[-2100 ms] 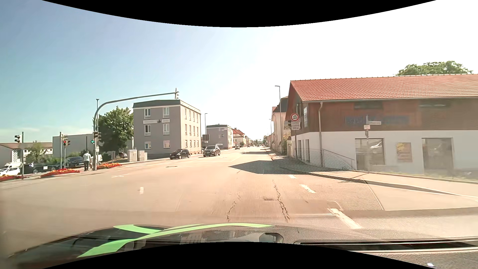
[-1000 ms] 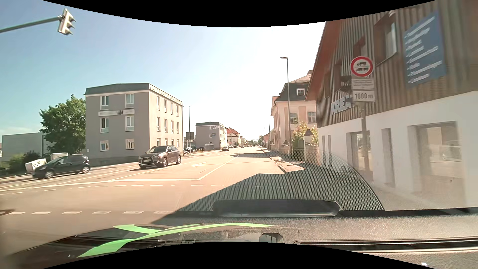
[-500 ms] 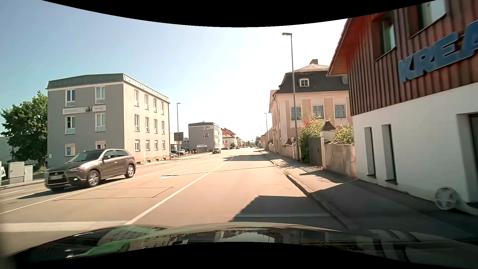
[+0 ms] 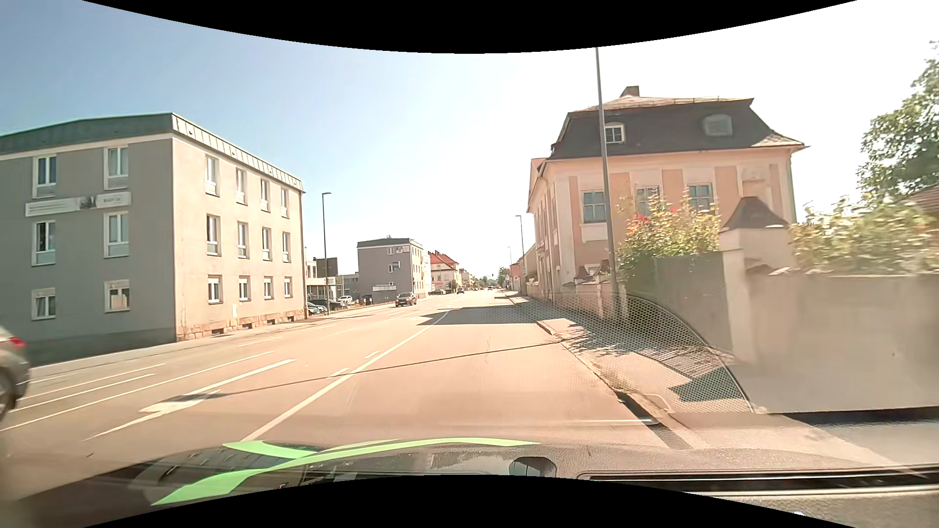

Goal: Follow the waypoints while adhering to traffic rules and regulations

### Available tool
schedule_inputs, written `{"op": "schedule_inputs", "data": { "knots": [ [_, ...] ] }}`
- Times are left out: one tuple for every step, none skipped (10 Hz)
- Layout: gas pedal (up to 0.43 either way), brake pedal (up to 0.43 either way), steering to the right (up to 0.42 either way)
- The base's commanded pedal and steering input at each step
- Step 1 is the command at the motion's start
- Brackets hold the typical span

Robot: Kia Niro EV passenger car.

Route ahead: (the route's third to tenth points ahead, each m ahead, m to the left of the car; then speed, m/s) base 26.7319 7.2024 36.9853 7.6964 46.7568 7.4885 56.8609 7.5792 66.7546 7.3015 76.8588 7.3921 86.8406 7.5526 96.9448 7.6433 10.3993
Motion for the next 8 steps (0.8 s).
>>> {"op": "schedule_inputs", "data": {
  "knots": [
    [0.13, 0.0, -0.011],
    [0.13, 0.0, -0.013],
    [0.13, 0.0, -0.013],
    [0.13, 0.0, -0.009],
    [0.138, 0.0, -0.004],
    [0.138, 0.0, -0.004],
    [0.138, 0.0, -0.004],
    [0.138, 0.0, -0.003]
  ]
}}
